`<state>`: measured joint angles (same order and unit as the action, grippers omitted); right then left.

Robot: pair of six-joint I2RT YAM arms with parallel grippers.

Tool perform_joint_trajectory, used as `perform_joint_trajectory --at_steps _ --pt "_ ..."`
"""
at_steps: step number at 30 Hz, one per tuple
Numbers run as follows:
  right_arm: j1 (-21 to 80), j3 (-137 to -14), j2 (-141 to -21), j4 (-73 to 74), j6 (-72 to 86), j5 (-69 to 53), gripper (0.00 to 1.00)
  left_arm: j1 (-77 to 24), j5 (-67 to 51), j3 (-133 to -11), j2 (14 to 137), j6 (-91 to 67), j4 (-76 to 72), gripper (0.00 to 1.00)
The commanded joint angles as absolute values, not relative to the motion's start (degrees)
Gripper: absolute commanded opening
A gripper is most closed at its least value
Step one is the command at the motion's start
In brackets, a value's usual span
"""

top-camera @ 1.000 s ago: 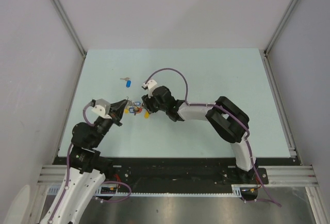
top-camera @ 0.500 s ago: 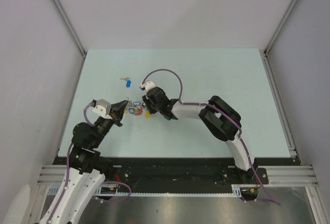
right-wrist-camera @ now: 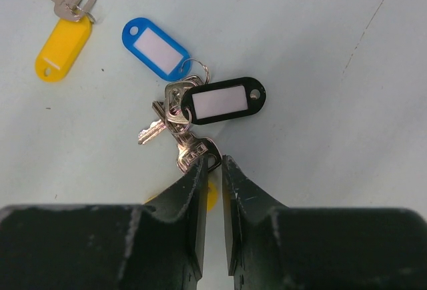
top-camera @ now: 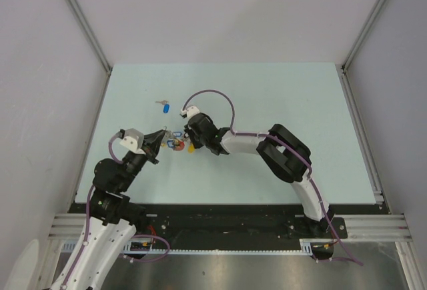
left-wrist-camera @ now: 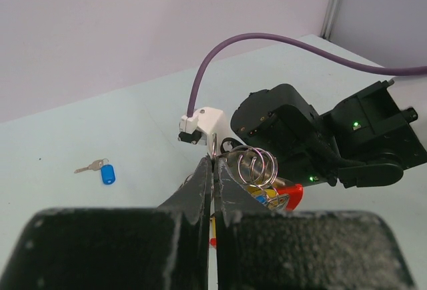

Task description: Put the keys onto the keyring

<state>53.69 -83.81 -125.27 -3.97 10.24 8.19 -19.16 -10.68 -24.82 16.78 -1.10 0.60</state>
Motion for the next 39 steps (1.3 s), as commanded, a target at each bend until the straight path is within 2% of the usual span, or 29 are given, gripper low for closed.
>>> perform_joint_trajectory --at_steps 1,11,39 --pt "54.49 -86.04 -123.31 -1.76 8.79 8.88 0.2 -19.42 -10.81 -26.89 16.17 -0.53 -1.93 0.0" --pt "54.4 -86.04 -121.02 -2.28 4.31 5.89 0.29 -19.42 -10.72 -26.89 16.08 -0.53 -1.85 0.0" --pt "55.46 -85.96 -121.38 -1.58 -1.76 -2.63 0.3 -19.51 -11.34 -26.72 16.17 -0.62 -1.93 0.0"
